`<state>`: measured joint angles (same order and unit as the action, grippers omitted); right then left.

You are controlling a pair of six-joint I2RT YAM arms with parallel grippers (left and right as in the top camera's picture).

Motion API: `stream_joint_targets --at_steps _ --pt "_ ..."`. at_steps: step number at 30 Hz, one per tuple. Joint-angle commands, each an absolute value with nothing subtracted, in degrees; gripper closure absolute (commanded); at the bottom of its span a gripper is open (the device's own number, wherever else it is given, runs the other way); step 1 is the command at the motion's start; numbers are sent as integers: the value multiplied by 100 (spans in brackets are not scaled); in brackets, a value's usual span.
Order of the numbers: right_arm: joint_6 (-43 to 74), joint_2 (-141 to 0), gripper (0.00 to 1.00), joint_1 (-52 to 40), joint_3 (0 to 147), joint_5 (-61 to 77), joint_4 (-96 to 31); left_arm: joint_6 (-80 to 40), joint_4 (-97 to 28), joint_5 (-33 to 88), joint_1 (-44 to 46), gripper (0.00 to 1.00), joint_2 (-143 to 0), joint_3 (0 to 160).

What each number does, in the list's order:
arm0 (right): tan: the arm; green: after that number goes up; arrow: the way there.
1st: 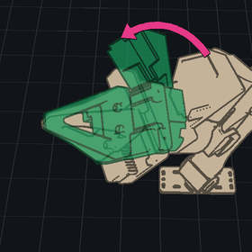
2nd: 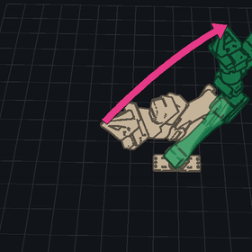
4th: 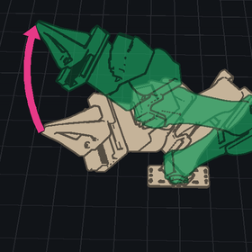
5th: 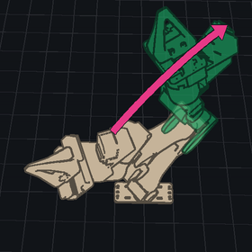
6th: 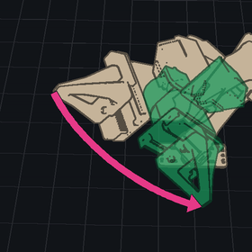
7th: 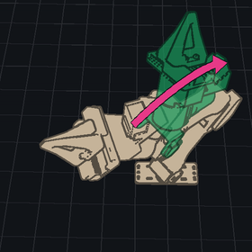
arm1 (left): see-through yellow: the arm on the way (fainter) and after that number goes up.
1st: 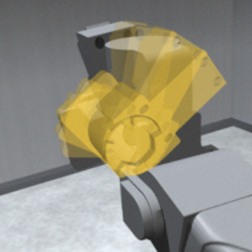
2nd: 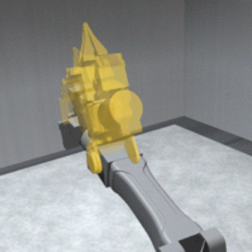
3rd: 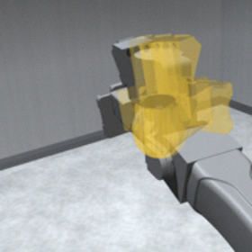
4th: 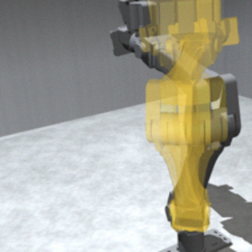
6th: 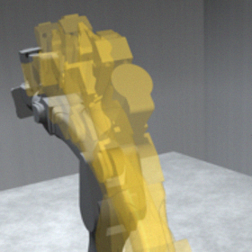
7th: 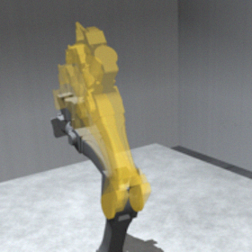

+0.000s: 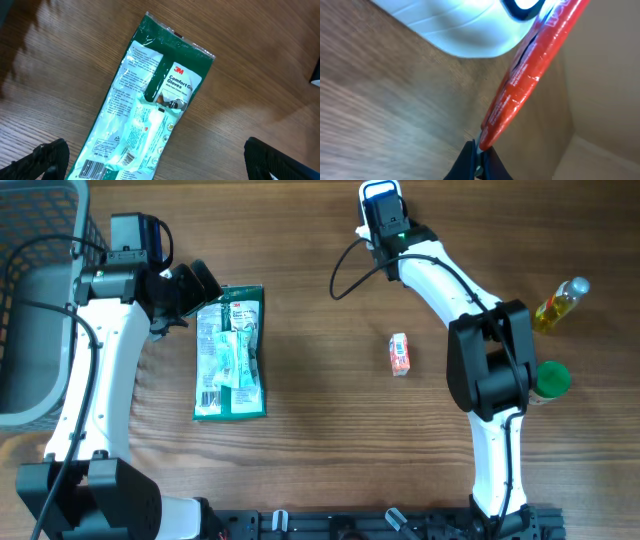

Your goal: Scan the item barcode

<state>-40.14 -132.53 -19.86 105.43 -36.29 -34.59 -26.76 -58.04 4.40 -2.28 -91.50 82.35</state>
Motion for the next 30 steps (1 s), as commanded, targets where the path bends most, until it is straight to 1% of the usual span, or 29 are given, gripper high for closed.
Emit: stream_joint_targets --at_steps 1,3,5,6,8,9,11,12,13,16,18,19,21,22,23,25,26,27,28,30 --pt "-3030 -12785 96 -1992 10571 -3769 -3857 -2569 -5804 445 -248 0 -9146 8252" --pt "-2517 -12036 96 -1925 10571 -3511 -4431 -2569 -5804 445 -248 0 -9146 8252" --pt "-1951 -11139 96 -1758 10569 -2639 -5277 -2569 -5804 445 -248 0 -9146 8252" --pt "-1892 -10862 96 -1651 10569 -2156 -5596 -2569 -5804 445 -248 0 -9146 8252" --pt "-1835 -10440 96 -1201 10569 -1125 -6375 -2569 -5802 447 -248 0 -9146 8252" --pt "-1704 -10398 96 -825 10567 -548 -6895 -2569 -5802 445 -248 0 -9146 8252" --pt "-1605 -10429 96 -244 10350 377 -7325 -2569 -5804 445 -248 0 -9146 8252" --pt "-1608 -10431 96 204 9867 856 -7297 -2569 -5804 445 -248 0 -9146 8252" --pt "-1592 -10431 96 530 9323 947 -7142 -2569 -5804 445 -248 0 -9146 8252" --pt "-1586 -10436 96 1013 7959 945 -6466 -2569 -5804 445 -248 0 -9146 8252" --pt "-1400 -10444 96 1085 7378 945 -5972 -2569 -5802 445 -248 0 -9146 8252" --pt "-1282 -10444 96 1085 6987 943 -5448 -2569 -5804 445 -248 0 -9146 8252" --pt "-1138 -10447 95 1085 6667 943 -4991 -2569 -5804 445 -248 0 -9146 8252" --pt "-1135 -10447 87 1085 6622 897 -4893 -2569 -5804 445 -248 0 -9146 8252" --pt "-1135 -10447 56 1085 6624 899 -4831 -2569 -5802 445 -248 0 -9146 8252" --pt "-788 -10447 37 1085 6624 902 -4584 -2569 -5802 445 -248 0 -9146 8252" --pt "-537 -10447 26 1083 6624 902 -4440 -2569 -5804 445 -248 0 -9146 8252" --pt "-346 -10447 8 1083 6624 897 -4327 -2569 -5804 445 -248 0 -9146 8252" --pt "-78 -10447 0 1076 6624 902 -4246 -2569 -5804 445 -248 0 -9146 8252" --pt "191 -10333 0 932 6694 867 -4117 -2569 -5802 445 -248 0 -9146 8252"
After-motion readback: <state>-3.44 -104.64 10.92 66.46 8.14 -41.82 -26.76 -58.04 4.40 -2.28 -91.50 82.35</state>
